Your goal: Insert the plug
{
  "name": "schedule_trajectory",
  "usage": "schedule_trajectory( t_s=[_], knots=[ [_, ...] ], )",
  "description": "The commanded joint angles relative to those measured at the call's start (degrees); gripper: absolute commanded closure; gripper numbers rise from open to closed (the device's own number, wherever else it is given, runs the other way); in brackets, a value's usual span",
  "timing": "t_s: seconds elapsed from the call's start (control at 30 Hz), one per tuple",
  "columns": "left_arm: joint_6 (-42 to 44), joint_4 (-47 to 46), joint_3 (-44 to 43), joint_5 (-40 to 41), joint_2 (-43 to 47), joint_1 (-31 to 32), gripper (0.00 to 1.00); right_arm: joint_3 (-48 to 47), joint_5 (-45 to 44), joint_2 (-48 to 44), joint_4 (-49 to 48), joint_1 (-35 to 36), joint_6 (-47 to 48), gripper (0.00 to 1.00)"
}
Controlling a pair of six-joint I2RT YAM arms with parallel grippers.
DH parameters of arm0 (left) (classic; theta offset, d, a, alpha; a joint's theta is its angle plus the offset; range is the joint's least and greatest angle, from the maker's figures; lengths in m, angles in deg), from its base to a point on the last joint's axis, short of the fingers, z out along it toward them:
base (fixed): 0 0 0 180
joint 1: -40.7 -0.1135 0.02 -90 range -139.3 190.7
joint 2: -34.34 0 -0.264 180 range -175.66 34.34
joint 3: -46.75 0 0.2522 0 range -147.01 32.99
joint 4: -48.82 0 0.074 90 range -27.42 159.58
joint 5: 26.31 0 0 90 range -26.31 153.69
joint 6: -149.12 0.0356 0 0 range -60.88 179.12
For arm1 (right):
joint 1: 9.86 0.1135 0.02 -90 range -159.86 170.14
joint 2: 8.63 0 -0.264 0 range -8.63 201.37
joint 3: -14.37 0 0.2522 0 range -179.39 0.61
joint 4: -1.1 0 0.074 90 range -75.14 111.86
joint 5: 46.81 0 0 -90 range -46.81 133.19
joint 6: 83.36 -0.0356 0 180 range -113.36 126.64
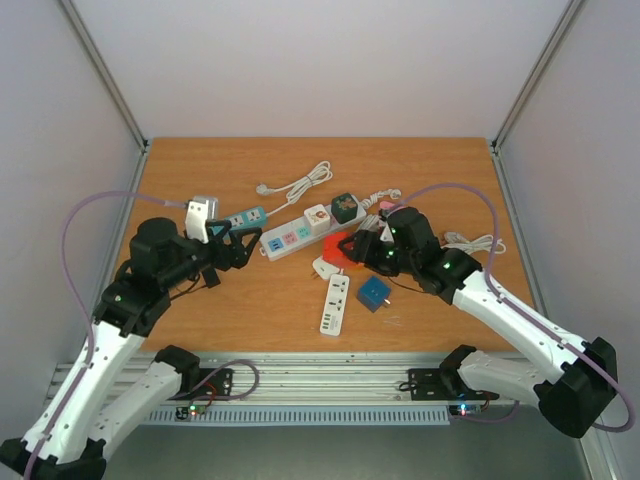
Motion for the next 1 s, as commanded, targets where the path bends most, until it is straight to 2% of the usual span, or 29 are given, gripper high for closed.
schedule_trajectory(
  t_s=[0.0, 0.27, 0.37, 0.53, 0.67, 0.87, 0.97],
  knots=[
    [-15.0, -5.7, 1.3, -10.3, -1.0, -0.2, 0.09, -1.9, 7.8, -0.6, -15.8, 3.7, 0.3, 0.47],
    [-41.5, -30.7, 13.1, -18.9, 0.9, -0.2, 0.09, -3.3, 9.0, 2.9, -30.8, 8.4, -3.1, 0.47],
    [-48.7, -35.4, 14.7, -19.0, 1.4, -0.2, 0.1, -3.6, 8.9, 4.0, -35.3, 8.8, -5.1, 0.47],
    [-54.4, -36.7, 14.3, -18.4, 1.6, -0.2, 0.11, -7.7, 9.5, 7.8, -35.0, 8.9, -10.0, 0.48],
    [-60.0, -42.1, 15.3, -18.4, 0.5, -0.2, 0.15, -9.2, 8.8, 10.2, -36.5, 9.4, -12.9, 0.48],
    [-63.4, -43.6, 16.5, -16.4, 0.0, -0.1, 0.18, -9.3, 8.8, 11.8, -40.0, 10.0, -16.5, 0.47],
    [-62.7, -41.2, 15.7, -16.6, 0.0, -0.1, 0.15, -8.5, 8.3, 11.7, -41.8, 10.0, -18.0, 0.47]
  ],
)
